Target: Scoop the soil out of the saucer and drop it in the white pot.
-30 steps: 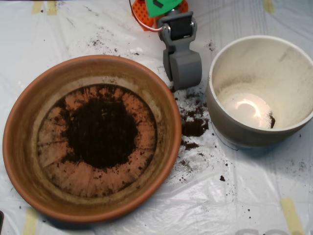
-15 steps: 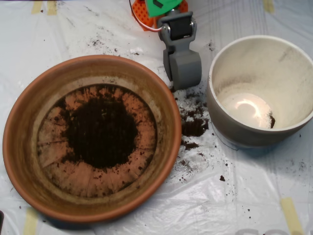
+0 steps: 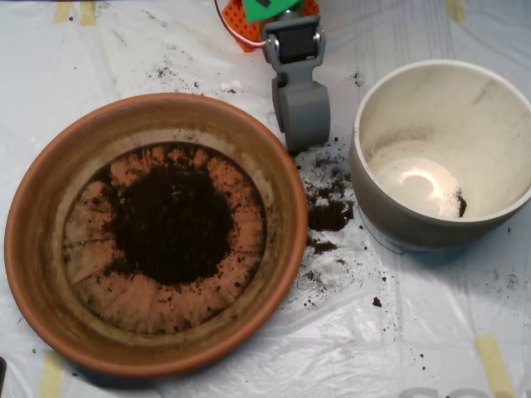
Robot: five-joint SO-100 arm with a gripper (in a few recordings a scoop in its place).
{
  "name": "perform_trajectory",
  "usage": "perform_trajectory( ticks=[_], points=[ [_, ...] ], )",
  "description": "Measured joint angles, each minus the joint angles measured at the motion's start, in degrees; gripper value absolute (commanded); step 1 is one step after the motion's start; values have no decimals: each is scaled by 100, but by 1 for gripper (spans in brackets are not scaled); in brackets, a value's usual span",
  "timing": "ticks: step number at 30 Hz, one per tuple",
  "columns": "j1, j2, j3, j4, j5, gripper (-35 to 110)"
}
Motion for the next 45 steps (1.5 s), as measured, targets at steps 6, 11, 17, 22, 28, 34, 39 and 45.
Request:
perform_trajectory(
  ticks=[6, 11, 17, 22, 28, 34, 39, 45],
  points=[
    [-9, 0, -290, -35, -141, 15],
    [202, -264, -817, -114, 62, 16],
    [545, -1846, -1828, -308, 281, 20],
    [1046, -3094, -2584, -466, 308, 22],
    [1705, -4307, -2944, -791, 501, 23],
    [1995, -5142, -3006, -1028, 483, 27],
    [2241, -5933, -3375, -1046, 448, 29],
    [2637, -7172, -4122, -1046, 448, 30]
  ],
)
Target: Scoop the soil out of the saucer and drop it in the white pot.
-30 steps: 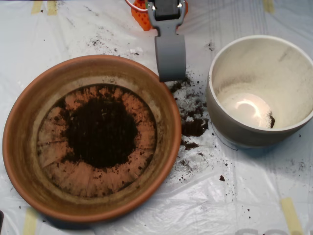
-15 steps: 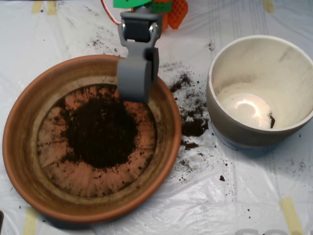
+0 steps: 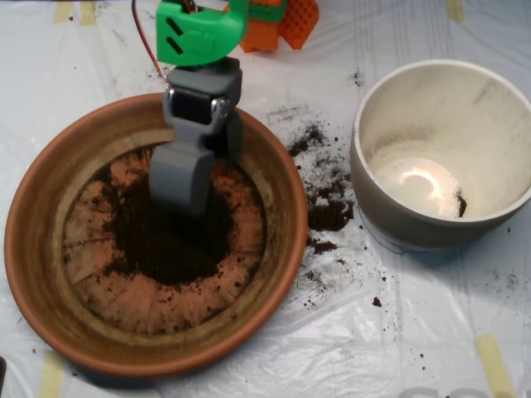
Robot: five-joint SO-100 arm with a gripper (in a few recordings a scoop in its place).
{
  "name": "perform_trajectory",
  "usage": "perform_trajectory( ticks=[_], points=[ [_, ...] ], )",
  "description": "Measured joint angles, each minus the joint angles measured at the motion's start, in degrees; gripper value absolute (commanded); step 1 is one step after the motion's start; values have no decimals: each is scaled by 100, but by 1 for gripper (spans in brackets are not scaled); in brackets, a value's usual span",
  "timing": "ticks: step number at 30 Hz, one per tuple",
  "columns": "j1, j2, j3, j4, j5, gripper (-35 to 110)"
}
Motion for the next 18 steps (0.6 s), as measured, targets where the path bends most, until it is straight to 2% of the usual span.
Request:
perform_trajectory(
  ticks=[11, 18],
  points=[
    [97, -809, -615, 308, -88, 32],
    [510, -1151, -1011, 360, 185, 36]
  ],
)
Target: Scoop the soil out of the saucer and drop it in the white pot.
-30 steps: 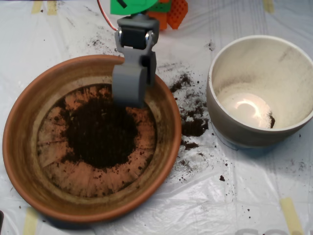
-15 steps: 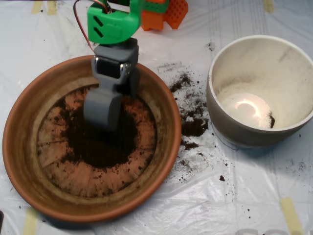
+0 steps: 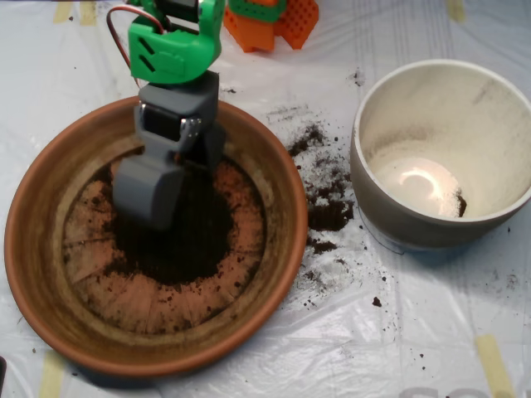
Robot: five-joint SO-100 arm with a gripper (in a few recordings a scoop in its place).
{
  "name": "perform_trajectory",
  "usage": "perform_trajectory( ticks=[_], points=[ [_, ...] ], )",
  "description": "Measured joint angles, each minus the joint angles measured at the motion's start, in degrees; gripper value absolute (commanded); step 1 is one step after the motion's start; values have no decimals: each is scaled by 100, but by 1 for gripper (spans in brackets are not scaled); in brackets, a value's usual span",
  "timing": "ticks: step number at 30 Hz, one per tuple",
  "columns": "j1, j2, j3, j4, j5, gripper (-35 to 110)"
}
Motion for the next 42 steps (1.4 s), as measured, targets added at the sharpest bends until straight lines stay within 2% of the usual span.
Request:
perform_trajectory(
  ticks=[10, 20, 26, 28, 38, 42],
  points=[
    [624, -1995, -1230, 598, 536, 36],
    [598, -2224, -1600, 633, 483, 34],
    [589, -2751, -2259, 853, 316, 27],
    [589, -2874, -2435, 914, 316, 18],
    [554, -2918, -2725, 1020, 264, 0],
    [545, -2927, -2751, 1116, 264, 0]
  ],
)
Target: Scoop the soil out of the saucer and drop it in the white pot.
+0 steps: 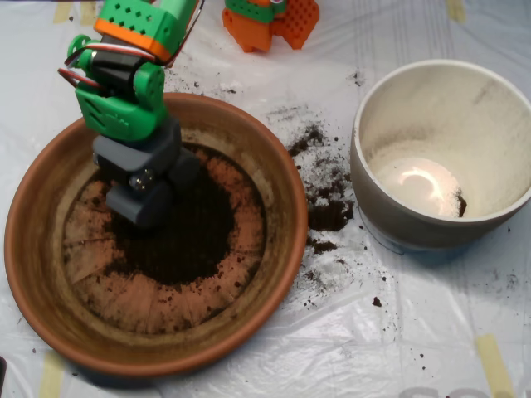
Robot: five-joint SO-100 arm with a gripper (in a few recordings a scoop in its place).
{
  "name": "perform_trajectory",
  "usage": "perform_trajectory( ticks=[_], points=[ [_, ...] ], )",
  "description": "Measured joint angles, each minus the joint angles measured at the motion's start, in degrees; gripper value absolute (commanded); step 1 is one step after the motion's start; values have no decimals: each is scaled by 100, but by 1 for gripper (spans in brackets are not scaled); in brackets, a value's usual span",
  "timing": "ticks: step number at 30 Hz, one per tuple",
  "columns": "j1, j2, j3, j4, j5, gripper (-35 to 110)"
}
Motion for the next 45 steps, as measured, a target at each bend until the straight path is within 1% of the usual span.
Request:
perform_trajectory(
  ticks=[12, 19, 25, 36, 45],
  points=[
    [-325, 44, -334, 615, -44, -1],
    [-457, 721, -492, 1002, -97, -1],
    [-826, 1512, -510, 1310, -308, -1],
    [-2021, 2856, -545, 1863, -431, -1],
    [-3199, 3067, -1143, 2224, -536, -1]
  ],
)
